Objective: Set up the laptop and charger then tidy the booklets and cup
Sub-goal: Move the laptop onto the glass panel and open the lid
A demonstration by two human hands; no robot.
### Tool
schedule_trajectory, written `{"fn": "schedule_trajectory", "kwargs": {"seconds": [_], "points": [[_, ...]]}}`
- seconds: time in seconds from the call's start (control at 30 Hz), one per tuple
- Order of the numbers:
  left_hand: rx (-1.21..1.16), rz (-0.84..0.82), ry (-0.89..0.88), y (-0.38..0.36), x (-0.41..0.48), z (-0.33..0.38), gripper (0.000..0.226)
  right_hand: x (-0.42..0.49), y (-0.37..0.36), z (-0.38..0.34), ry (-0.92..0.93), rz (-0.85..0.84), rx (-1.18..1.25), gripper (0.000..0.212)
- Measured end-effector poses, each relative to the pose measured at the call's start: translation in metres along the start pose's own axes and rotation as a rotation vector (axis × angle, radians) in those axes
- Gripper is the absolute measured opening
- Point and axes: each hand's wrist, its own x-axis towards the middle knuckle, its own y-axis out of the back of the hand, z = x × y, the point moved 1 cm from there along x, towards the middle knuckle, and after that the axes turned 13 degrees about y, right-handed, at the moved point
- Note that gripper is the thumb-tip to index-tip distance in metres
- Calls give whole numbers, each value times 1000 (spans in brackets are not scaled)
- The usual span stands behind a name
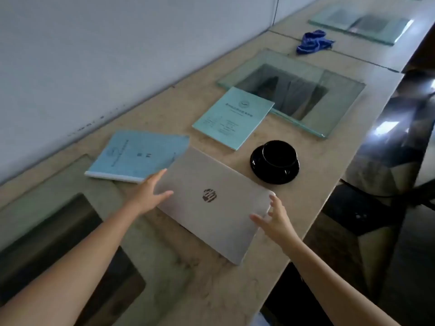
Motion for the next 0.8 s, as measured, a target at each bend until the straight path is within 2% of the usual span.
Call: {"fn": "schedule_trajectory", "kwargs": {"seconds": [0.07, 0.2, 0.33, 0.53, 0.67, 0.8], "points": [[63, 10, 47, -4, 22, 3, 78, 0, 0, 15, -115, 54, 155, 75], [162, -68, 173, -18, 55, 2, 86, -5, -8, 30, -234, 129, 372, 58], [257, 4, 221, -25, 72, 3, 90, -6, -15, 20, -297, 171, 618, 49], [174, 6, 253, -31, 79, 17, 68, 4, -15, 6, -414, 223, 747, 43], [6, -63, 336, -28, 76, 19, 69, 10, -17, -3, -505, 171, 808, 27], [11, -59, 328, -29, 68, 16, 71, 13, -15, -5, -529, 100, 760, 33]]}}
